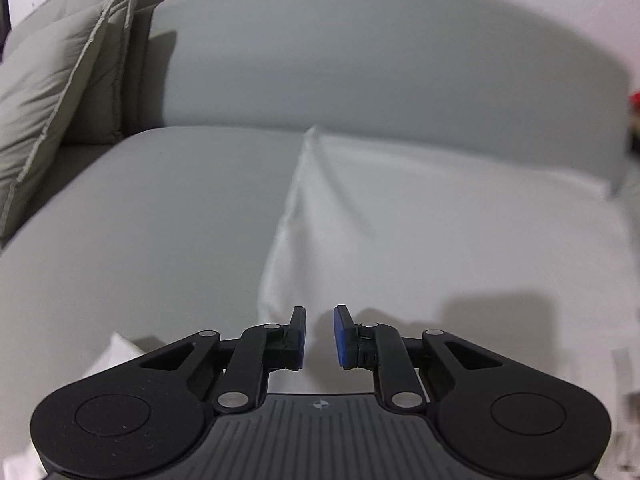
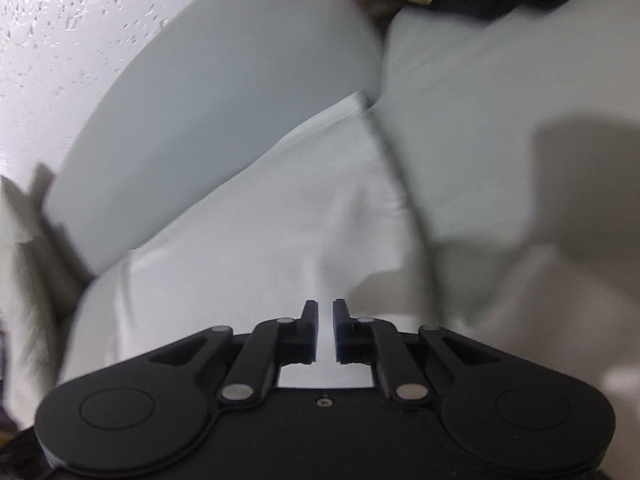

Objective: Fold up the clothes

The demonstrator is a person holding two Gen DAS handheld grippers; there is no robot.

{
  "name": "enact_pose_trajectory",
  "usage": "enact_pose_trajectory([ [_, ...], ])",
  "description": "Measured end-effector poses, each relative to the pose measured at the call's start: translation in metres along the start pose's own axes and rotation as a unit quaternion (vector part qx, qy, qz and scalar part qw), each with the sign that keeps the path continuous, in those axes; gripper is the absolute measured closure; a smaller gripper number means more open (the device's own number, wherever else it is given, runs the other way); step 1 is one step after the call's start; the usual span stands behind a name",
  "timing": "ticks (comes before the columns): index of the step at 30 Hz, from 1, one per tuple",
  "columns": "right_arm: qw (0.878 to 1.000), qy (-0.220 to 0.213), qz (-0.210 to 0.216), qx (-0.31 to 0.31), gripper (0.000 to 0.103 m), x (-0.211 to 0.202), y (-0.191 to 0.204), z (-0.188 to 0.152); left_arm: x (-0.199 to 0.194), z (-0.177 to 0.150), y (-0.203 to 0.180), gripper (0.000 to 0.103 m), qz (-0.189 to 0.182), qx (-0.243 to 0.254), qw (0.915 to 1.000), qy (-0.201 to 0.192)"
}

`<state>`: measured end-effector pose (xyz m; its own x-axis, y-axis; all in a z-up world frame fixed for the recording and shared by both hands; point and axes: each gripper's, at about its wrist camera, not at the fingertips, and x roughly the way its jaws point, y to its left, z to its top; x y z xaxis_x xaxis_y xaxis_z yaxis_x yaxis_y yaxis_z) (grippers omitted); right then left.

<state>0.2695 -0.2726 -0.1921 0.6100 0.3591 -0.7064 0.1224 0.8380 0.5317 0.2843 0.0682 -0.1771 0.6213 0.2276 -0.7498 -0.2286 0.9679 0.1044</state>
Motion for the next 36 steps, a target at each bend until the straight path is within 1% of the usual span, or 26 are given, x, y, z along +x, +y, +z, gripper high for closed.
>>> enact_pose_trajectory([
  [1, 1.000, 0.009, -0.008, -0.003, 0.101, 0.010, -0.004, 0.000, 0.010, -0.002, 0.002, 0.091, 0.029, 0.012, 0.9994, 0.014],
  [2, 0.999, -0.004, -0.038, 0.000, 0.103, 0.009, -0.009, 0.001, 0.012, -0.005, 0.004, 0.091, 0.042, 0.019, 0.9988, 0.018],
  [4, 0.993, -0.044, -0.114, 0.009, 0.103, 0.000, -0.019, 0.003, 0.007, -0.009, 0.005, 0.091, 0.049, 0.030, 0.9983, 0.012],
  [6, 0.989, -0.045, -0.143, -0.004, 0.103, -0.004, -0.022, 0.003, 0.004, -0.009, 0.004, 0.091, 0.056, 0.040, 0.9976, 0.013],
  [8, 0.985, -0.042, -0.166, -0.021, 0.103, -0.008, -0.024, 0.002, -0.005, -0.008, 0.009, 0.090, 0.043, 0.026, 0.9986, 0.017],
  [10, 0.981, -0.056, -0.182, -0.045, 0.101, -0.017, -0.008, -0.001, -0.019, -0.007, 0.016, 0.090, 0.018, 0.008, 0.9997, 0.016],
  [11, 0.979, -0.068, -0.183, -0.053, 0.094, -0.025, 0.001, -0.003, -0.030, -0.008, 0.019, 0.090, 0.002, 0.005, 0.9999, 0.011],
  [12, 0.982, -0.074, -0.165, -0.058, 0.091, -0.032, 0.009, -0.006, -0.041, -0.011, 0.020, 0.089, -0.021, 0.003, 0.9998, 0.003],
  [13, 0.985, -0.077, -0.142, -0.060, 0.087, -0.039, 0.016, -0.010, -0.050, -0.014, 0.021, 0.083, -0.049, 0.003, 0.9988, -0.003],
  [14, 0.989, -0.072, -0.113, -0.062, 0.086, -0.043, 0.021, -0.014, -0.053, -0.018, 0.020, 0.080, -0.075, 0.005, 0.9972, -0.004],
  [15, 0.993, -0.057, -0.083, -0.060, 0.086, -0.042, 0.024, -0.019, -0.052, -0.023, 0.018, 0.075, -0.090, 0.009, 0.9959, 0.006],
  [16, 0.997, -0.035, -0.055, -0.051, 0.086, -0.037, 0.025, -0.022, -0.051, -0.030, 0.016, 0.075, -0.097, 0.014, 0.9949, 0.020],
  [17, 0.998, -0.011, -0.040, -0.037, 0.087, -0.031, 0.023, -0.027, -0.050, -0.034, 0.015, 0.075, -0.088, 0.019, 0.9955, 0.030],
  [18, 0.998, 0.007, -0.055, -0.034, 0.087, -0.026, 0.020, -0.032, -0.049, -0.037, 0.015, 0.074, -0.066, 0.025, 0.9968, 0.037],
  [19, 0.995, 0.005, -0.088, -0.041, 0.092, -0.028, 0.017, -0.036, -0.048, -0.039, 0.016, 0.074, -0.044, 0.031, 0.9976, 0.045],
  [20, 0.991, -0.001, -0.125, -0.050, 0.093, -0.032, 0.015, -0.040, -0.050, -0.040, 0.016, 0.075, -0.017, 0.041, 0.9977, 0.051],
  [21, 0.985, -0.008, -0.162, -0.058, 0.103, -0.036, 0.012, -0.044, -0.054, -0.040, 0.016, 0.088, 0.014, 0.053, 0.9968, 0.058],
  [22, 0.978, -0.015, -0.198, -0.067, 0.103, -0.041, 0.009, -0.048, -0.059, -0.040, 0.017, 0.082, 0.039, 0.065, 0.9952, 0.063],
  [23, 0.977, -0.018, -0.202, -0.065, 0.103, -0.052, 0.010, -0.050, -0.068, -0.042, 0.020, 0.081, 0.048, 0.070, 0.9945, 0.061],
  [24, 0.979, -0.020, -0.196, -0.060, 0.101, -0.065, 0.012, -0.052, -0.078, -0.044, 0.023, 0.081, 0.046, 0.072, 0.9948, 0.056],
  [26, 0.979, -0.038, -0.183, -0.085, 0.090, -0.097, 0.027, -0.061, -0.104, -0.049, 0.034, 0.081, 0.022, 0.064, 0.9970, 0.037],
  [29, 0.982, -0.055, -0.147, -0.104, 0.080, -0.146, 0.048, -0.076, -0.148, -0.060, 0.047, 0.081, -0.029, 0.046, 0.9985, 0.006],
  [31, 0.985, -0.057, -0.119, -0.113, 0.077, -0.171, 0.058, -0.086, -0.178, -0.070, 0.050, 0.079, -0.062, 0.045, 0.9970, -0.011],
  [33, 0.987, -0.057, -0.094, -0.118, 0.073, -0.192, 0.062, -0.091, -0.204, -0.081, 0.052, 0.075, -0.090, 0.052, 0.9942, -0.025],
  [35, 0.989, -0.056, -0.070, -0.117, 0.064, -0.208, 0.061, -0.097, -0.223, -0.094, 0.050, 0.070, -0.109, 0.055, 0.9921, -0.029],
  [36, 0.990, -0.054, -0.063, -0.117, 0.062, -0.213, 0.059, -0.100, -0.232, -0.101, 0.047, 0.068, -0.116, 0.056, 0.9912, -0.030],
])
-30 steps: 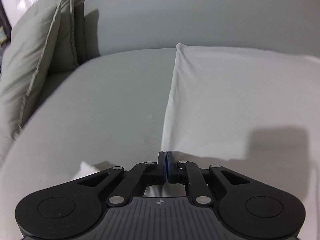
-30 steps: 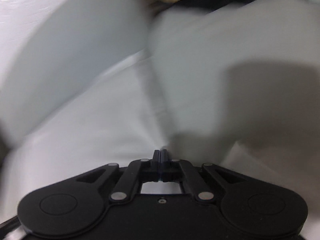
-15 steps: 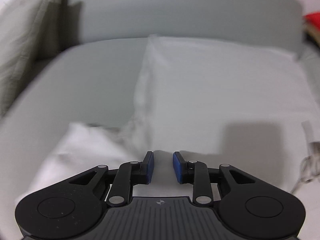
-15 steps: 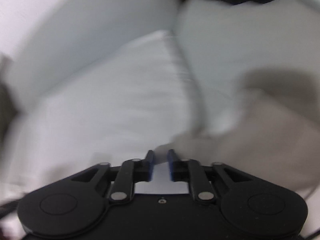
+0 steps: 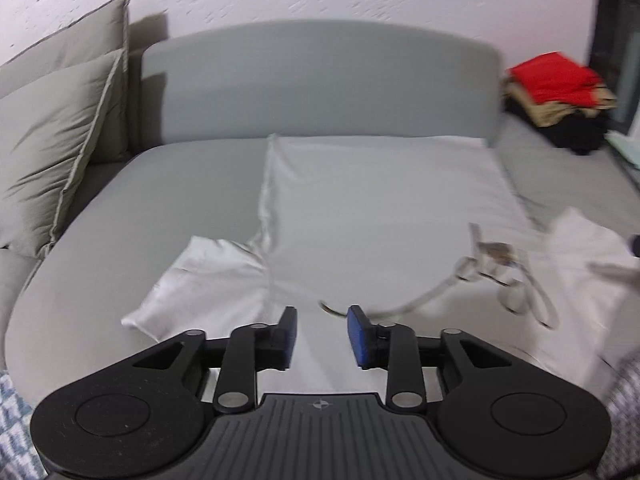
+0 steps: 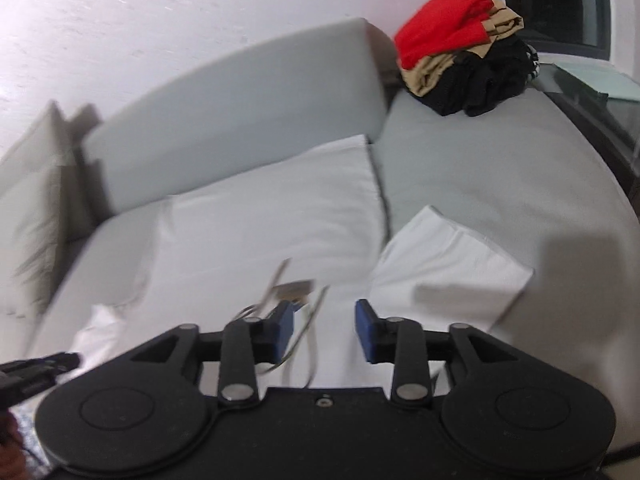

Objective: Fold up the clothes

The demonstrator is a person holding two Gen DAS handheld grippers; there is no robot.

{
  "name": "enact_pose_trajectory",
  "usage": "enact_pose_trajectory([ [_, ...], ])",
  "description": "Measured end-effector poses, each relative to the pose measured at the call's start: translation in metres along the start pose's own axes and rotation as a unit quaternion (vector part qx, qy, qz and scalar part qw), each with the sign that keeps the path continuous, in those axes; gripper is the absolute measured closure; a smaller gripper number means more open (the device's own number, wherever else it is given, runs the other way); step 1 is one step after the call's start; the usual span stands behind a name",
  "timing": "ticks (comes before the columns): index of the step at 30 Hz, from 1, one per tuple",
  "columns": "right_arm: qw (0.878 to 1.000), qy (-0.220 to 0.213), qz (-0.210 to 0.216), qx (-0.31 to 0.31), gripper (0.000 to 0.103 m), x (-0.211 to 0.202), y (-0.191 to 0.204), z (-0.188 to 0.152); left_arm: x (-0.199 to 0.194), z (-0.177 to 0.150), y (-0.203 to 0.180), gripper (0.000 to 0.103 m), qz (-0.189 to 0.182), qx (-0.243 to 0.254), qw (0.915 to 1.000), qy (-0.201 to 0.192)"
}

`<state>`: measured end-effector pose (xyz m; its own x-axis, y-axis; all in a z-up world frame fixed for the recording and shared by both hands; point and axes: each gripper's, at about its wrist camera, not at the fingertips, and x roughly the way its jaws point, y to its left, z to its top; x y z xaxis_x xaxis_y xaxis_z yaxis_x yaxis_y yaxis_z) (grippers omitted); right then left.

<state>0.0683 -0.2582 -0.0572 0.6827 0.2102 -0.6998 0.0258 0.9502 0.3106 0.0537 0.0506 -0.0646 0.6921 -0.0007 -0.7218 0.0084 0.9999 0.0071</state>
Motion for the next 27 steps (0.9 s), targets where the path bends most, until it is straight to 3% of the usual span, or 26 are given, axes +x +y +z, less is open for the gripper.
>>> enact_pose_trajectory([
  [4, 1.000, 0.025, 0.012, -0.010, 0.040, 0.002, 0.002, -0.023, 0.008, -0.015, -0.009, 0.061, -0.009, -0.018, 0.9995, 0.024],
  [7, 0.997, 0.068, 0.014, -0.017, 0.038, 0.034, 0.010, -0.036, 0.029, -0.016, -0.019, 0.061, -0.006, -0.024, 0.9990, 0.038],
  [9, 0.996, 0.085, 0.018, -0.034, 0.050, 0.057, 0.019, -0.040, 0.042, -0.011, -0.033, 0.061, 0.014, 0.009, 0.9995, 0.028],
  [10, 0.995, 0.090, 0.021, -0.041, 0.064, 0.068, 0.025, -0.040, 0.047, -0.010, -0.039, 0.062, 0.025, 0.022, 0.9992, 0.023],
  [11, 0.994, 0.094, 0.024, -0.048, 0.073, 0.078, 0.031, -0.040, 0.052, -0.010, -0.043, 0.063, 0.028, 0.027, 0.9989, 0.027],
  [15, 0.991, 0.109, 0.012, -0.078, 0.073, 0.111, 0.051, -0.049, 0.071, -0.021, -0.050, 0.063, 0.017, 0.030, 0.9972, 0.066],
  [17, 0.988, 0.114, 0.005, -0.107, 0.072, 0.115, 0.057, -0.062, 0.069, -0.036, -0.049, 0.062, 0.020, 0.035, 0.9970, 0.066],
  [22, 0.979, 0.113, 0.018, -0.166, 0.072, 0.074, 0.064, -0.099, 0.045, -0.060, -0.051, 0.063, 0.008, 0.048, 0.9966, 0.068],
  [27, 0.983, 0.121, 0.030, -0.137, 0.073, 0.035, 0.052, -0.117, 0.020, -0.080, -0.056, 0.063, -0.020, 0.050, 0.9947, 0.088],
])
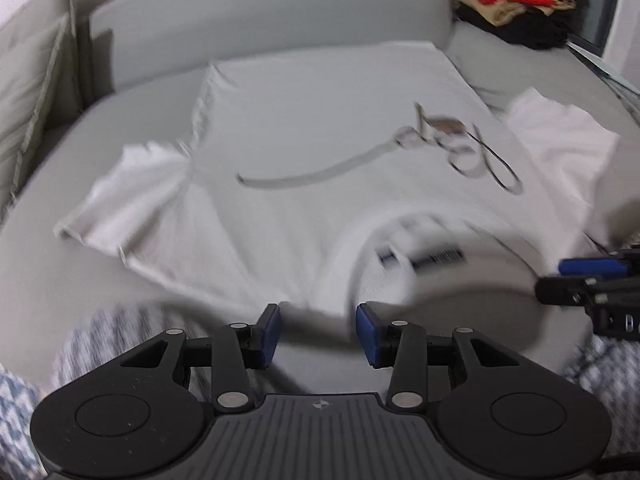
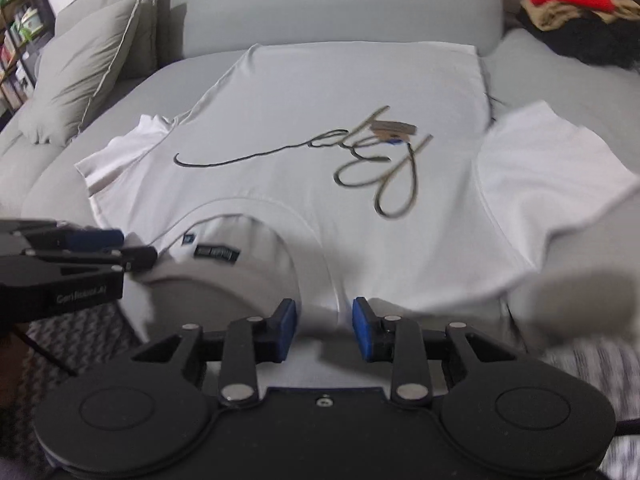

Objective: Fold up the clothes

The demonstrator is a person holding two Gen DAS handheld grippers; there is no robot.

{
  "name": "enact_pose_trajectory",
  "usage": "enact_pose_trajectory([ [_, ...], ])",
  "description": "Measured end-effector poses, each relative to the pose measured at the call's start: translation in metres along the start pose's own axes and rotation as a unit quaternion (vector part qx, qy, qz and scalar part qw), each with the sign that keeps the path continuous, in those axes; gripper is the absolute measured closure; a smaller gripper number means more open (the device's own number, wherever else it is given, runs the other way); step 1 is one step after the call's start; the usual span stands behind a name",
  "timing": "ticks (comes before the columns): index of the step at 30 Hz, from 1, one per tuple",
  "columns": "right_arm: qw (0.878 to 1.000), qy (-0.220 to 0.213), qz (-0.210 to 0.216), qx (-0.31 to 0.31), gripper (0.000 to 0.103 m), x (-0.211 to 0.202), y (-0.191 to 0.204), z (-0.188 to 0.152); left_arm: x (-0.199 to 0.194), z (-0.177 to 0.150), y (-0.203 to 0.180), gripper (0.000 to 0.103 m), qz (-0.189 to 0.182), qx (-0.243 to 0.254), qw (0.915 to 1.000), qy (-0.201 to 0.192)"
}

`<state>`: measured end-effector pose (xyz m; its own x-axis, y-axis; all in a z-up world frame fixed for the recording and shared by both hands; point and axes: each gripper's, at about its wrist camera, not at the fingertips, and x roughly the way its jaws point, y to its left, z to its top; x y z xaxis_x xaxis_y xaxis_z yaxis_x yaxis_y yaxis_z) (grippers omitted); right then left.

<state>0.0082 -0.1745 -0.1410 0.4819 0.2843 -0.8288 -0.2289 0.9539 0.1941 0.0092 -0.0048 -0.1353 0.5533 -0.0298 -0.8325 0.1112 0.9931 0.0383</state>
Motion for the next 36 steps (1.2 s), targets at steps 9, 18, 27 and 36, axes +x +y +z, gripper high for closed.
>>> enact_pose_trajectory([
  [9, 0.978, -0.086, 0.061, 0.182, 0.047, -0.045, -0.072, 0.006, -0.025, 0.023, 0.006, 0.057, 0.031, -0.009, 0.9964, -0.078],
  [18, 0.913, -0.170, 0.024, 0.370, 0.058, -0.054, -0.198, 0.010, 0.018, 0.047, 0.024, 0.055, 0.047, -0.041, 0.9971, -0.044],
  [27, 0.878, -0.191, 0.025, 0.439, 0.069, -0.016, -0.250, 0.023, 0.028, 0.029, 0.038, 0.042, 0.053, -0.050, 0.9965, -0.041],
  [36, 0.884, -0.199, -0.021, 0.423, 0.100, -0.005, -0.248, 0.040, 0.031, 0.026, 0.043, 0.040, 0.038, -0.071, 0.9958, -0.043],
])
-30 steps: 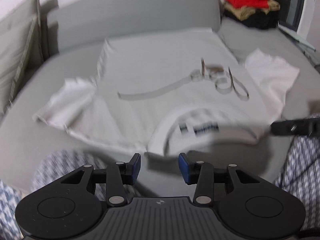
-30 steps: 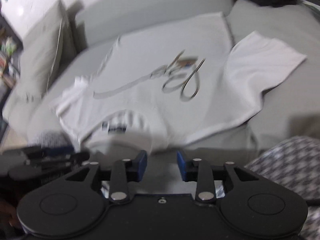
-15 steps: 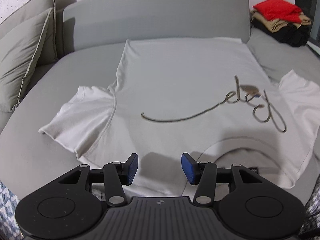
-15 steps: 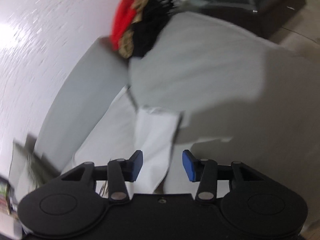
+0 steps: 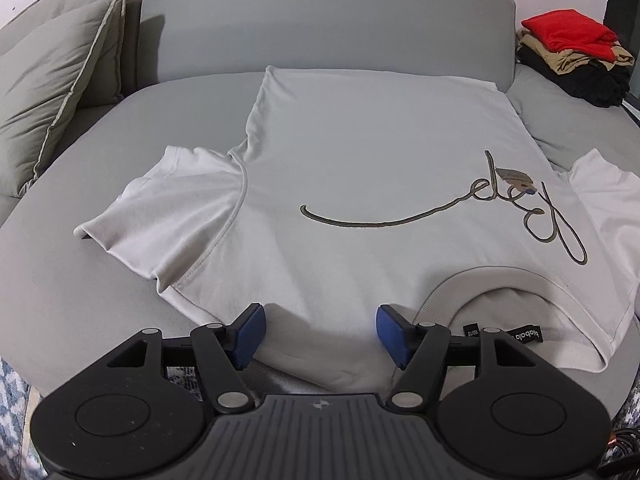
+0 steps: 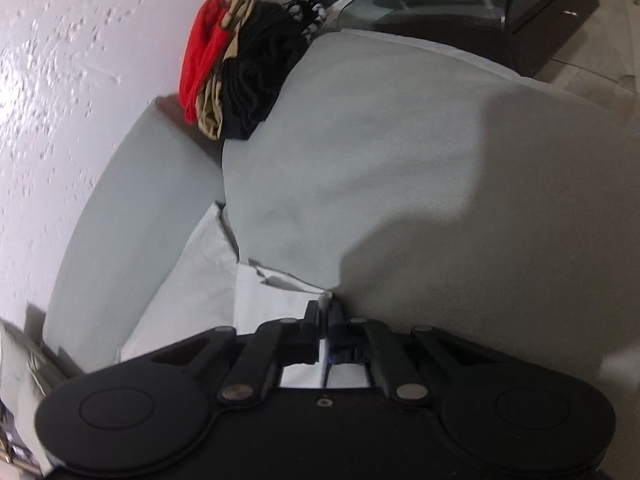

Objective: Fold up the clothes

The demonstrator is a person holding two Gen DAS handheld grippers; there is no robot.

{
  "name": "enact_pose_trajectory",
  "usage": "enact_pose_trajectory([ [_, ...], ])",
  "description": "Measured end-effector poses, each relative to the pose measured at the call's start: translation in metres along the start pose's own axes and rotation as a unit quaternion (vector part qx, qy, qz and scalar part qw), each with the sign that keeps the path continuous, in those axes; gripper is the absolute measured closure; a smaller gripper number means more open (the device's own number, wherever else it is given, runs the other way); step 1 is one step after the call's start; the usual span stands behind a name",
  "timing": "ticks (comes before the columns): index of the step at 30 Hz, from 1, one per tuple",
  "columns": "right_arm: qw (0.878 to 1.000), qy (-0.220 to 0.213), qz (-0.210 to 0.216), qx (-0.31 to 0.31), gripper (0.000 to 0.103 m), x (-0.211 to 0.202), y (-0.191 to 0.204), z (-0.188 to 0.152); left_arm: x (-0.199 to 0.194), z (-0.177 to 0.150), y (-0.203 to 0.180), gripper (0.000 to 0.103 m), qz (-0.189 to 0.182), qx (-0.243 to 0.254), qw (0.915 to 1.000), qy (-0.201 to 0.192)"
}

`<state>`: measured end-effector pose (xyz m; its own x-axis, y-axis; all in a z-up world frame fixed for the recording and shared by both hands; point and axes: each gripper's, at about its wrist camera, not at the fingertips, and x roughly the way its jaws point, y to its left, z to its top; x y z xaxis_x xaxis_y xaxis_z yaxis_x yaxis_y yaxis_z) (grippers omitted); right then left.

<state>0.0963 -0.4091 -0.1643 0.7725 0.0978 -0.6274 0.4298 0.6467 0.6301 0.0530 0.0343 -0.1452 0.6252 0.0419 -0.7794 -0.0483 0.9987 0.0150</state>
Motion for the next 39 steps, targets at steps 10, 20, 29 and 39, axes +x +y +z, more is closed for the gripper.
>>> enact_pose_trajectory([
  [10, 0.981, -0.036, 0.028, -0.191, 0.100, -0.021, 0.100, -0.030, -0.002, -0.002, 0.003, 0.040, -0.013, -0.009, 0.9999, -0.004],
  [20, 0.897, 0.095, 0.044, -0.430, 0.093, 0.003, 0.166, -0.139, -0.004, -0.003, 0.005, 0.040, -0.020, -0.010, 0.9997, -0.007],
  [29, 0.949, 0.091, 0.001, -0.303, 0.075, -0.007, 0.118, -0.085, -0.002, -0.002, 0.004, 0.040, -0.016, -0.007, 0.9998, -0.005],
  [39, 0.906, 0.187, -0.139, -0.353, 0.093, 0.060, 0.097, -0.097, -0.003, -0.003, 0.002, 0.039, -0.011, -0.002, 0.9999, -0.005],
])
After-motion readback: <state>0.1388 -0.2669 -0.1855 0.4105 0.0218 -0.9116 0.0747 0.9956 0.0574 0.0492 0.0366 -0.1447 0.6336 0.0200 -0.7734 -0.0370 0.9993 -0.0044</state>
